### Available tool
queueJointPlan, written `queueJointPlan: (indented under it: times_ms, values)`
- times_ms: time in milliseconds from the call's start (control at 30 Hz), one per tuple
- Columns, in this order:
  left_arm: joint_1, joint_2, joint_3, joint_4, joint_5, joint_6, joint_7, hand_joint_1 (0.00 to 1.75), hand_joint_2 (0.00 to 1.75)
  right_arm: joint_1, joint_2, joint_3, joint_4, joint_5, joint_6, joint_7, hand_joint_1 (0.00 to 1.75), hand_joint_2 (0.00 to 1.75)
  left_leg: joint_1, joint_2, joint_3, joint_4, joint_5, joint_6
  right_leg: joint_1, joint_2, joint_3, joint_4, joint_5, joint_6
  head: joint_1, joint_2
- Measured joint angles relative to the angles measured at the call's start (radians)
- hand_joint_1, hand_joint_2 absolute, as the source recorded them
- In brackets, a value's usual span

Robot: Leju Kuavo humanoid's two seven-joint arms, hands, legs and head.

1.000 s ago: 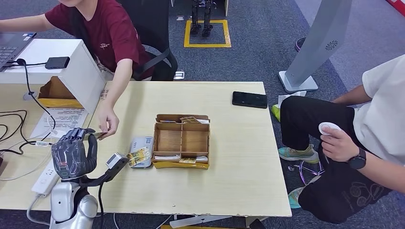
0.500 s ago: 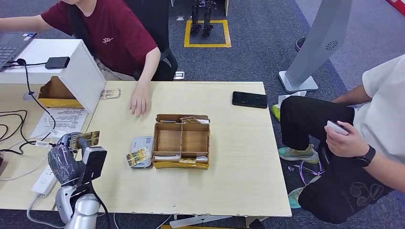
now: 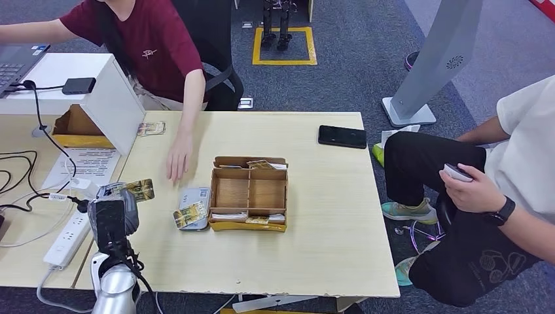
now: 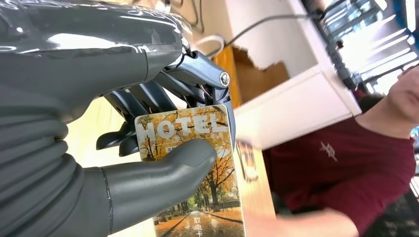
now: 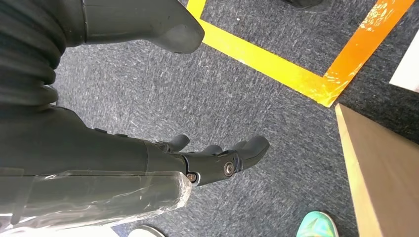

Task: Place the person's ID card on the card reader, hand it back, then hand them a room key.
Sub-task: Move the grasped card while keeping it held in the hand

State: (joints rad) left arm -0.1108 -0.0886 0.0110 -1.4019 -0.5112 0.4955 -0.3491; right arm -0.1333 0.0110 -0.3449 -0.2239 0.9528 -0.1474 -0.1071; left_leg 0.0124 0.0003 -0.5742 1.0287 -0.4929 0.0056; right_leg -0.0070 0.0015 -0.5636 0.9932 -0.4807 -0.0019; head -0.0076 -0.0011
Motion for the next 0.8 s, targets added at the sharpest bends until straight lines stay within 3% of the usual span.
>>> queueJointPlan:
  times_ms: [133,367,800]
  values:
    - [0.0,0.005,-0.006,0.0,0.068,-0.065,0.023,1.75,1.75,0.006,0.0,-0.004,0.0,0.0,-0.009,-0.002,0.0,1.75,0.0,0.0,0.0,0.0,0.0,0.0,0.0,0.0,0.0,0.0,0.0,0.0,0.0,0.0]
    - [0.001,0.015,-0.04,0.005,0.028,-0.126,0.084,1.75,1.75,0.008,0.0,-0.009,0.0,0.008,-0.009,-0.003,0.0,1.75,0.0,0.0,0.0,0.0,0.0,0.0,0.0,0.0,0.0,0.0,0.0,0.0,0.0,0.0]
    - [-0.016,0.011,-0.087,0.067,-0.006,-0.14,0.119,1.75,1.75,0.006,0.004,-0.009,0.0,0.02,-0.006,0.009,0.0,1.75,0.0,0.0,0.0,0.0,0.0,0.0,0.0,0.0,0.0,0.0,0.0,0.0,0.0,0.0]
